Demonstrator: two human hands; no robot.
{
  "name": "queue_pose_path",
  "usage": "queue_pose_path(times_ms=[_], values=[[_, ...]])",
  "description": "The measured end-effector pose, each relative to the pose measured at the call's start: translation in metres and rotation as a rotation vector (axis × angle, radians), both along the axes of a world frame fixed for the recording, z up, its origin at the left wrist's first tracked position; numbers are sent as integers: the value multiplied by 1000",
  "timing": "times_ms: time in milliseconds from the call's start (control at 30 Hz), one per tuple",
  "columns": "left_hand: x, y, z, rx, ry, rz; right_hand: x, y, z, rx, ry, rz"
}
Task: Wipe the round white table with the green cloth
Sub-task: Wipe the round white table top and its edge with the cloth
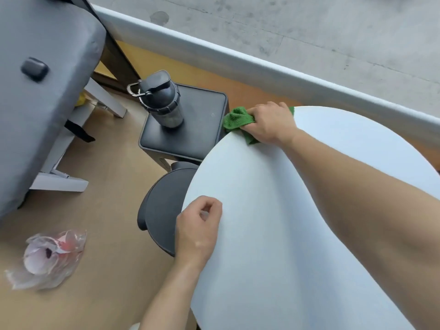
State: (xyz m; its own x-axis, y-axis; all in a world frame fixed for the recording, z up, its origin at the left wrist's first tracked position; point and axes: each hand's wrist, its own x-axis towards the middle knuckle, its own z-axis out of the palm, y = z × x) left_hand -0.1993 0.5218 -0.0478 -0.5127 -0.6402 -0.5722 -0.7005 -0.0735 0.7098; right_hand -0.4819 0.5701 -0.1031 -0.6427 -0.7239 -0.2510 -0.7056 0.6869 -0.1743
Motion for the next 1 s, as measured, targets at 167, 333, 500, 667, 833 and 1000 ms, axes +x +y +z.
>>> queue_pose_path(times_ms=[167, 333, 500, 667, 833, 1000], values=[[66, -26, -12, -42, -118, 391, 88, -46, 11, -5, 59, 178], [87, -31, -24, 28, -130, 525, 180, -48, 6, -32, -21, 709], [88, -40, -21, 25, -88, 460, 126, -56, 9, 20, 89, 489], [83, -50, -22, -39, -71, 459, 165, -52, 10, -26, 106, 410], [74, -64, -26, -70, -61, 452, 257, -21, 10, -101, -80, 773], [72, -63, -32, 227, 32, 322, 274, -2, 9, -125, -131, 792]])
